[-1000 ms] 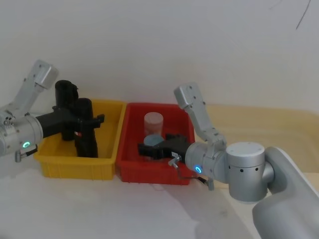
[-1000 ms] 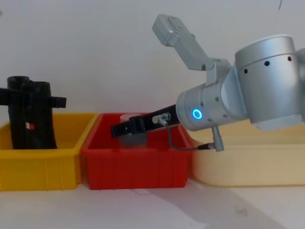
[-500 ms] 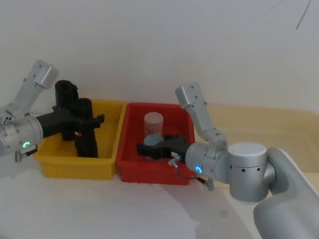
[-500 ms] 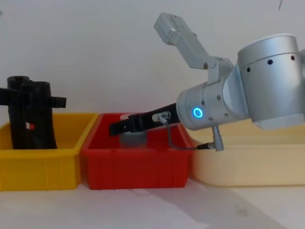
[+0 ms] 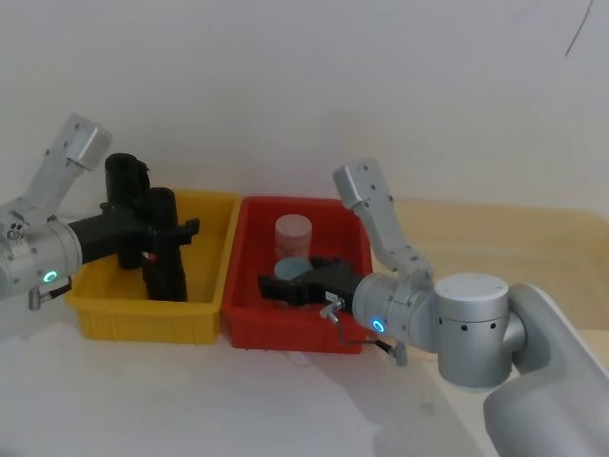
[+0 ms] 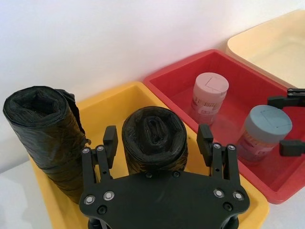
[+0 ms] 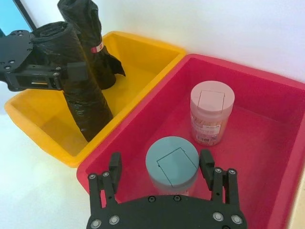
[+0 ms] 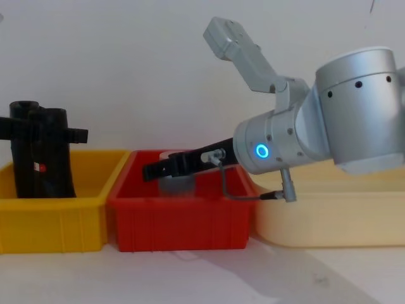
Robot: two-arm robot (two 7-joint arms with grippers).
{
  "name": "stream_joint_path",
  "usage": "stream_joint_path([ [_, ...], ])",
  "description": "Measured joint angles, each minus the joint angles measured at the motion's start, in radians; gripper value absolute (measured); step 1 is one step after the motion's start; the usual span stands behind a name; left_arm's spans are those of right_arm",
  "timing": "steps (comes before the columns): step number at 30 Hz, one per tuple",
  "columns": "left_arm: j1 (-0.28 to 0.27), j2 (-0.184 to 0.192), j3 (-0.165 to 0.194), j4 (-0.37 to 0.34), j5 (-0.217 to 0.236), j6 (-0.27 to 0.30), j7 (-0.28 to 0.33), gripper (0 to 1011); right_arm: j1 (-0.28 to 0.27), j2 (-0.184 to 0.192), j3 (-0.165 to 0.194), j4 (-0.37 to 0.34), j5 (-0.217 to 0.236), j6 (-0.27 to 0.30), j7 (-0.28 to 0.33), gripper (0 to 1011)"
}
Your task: Pick up the garbage bag with the one hand and transfer it to the other hand.
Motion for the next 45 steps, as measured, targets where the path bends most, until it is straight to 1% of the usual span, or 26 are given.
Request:
stream_joint_path([
  [16, 0.0, 0.0, 0.0, 0.0, 0.0, 0.0, 0.0, 1001, 0.007, -0.003, -0.015, 0.023, -0.003, -0.027, 0.011, 1001],
  [21, 0.0, 0.0, 0.0, 0.0, 0.0, 0.0, 0.0, 1001, 0.008, -0.004, -0.017, 0.027, -0.003, -0.031, 0.013, 921],
  [24, 0.0, 0.0, 0.0, 0.0, 0.0, 0.0, 0.0, 1001, 0.008, -0.004, -0.018, 0.028, -0.004, -0.033, 0.014, 841],
  [26, 0.0, 0.0, 0.0, 0.0, 0.0, 0.0, 0.0, 1001, 0.008, -0.004, -0.019, 0.029, -0.004, -0.034, 0.014, 768],
  [28, 0.0, 0.0, 0.0, 0.0, 0.0, 0.0, 0.0, 1001, 0.008, -0.004, -0.019, 0.03, -0.004, -0.034, 0.014, 737],
  [30, 0.0, 0.0, 0.0, 0.0, 0.0, 0.0, 0.0, 1002, 0.009, -0.004, -0.019, 0.03, -0.004, -0.035, 0.014, 666],
  [45, 0.0, 0.0, 0.0, 0.0, 0.0, 0.0, 0.0, 1001, 0.01, -0.005, -0.021, 0.033, -0.005, -0.038, 0.015, 658],
])
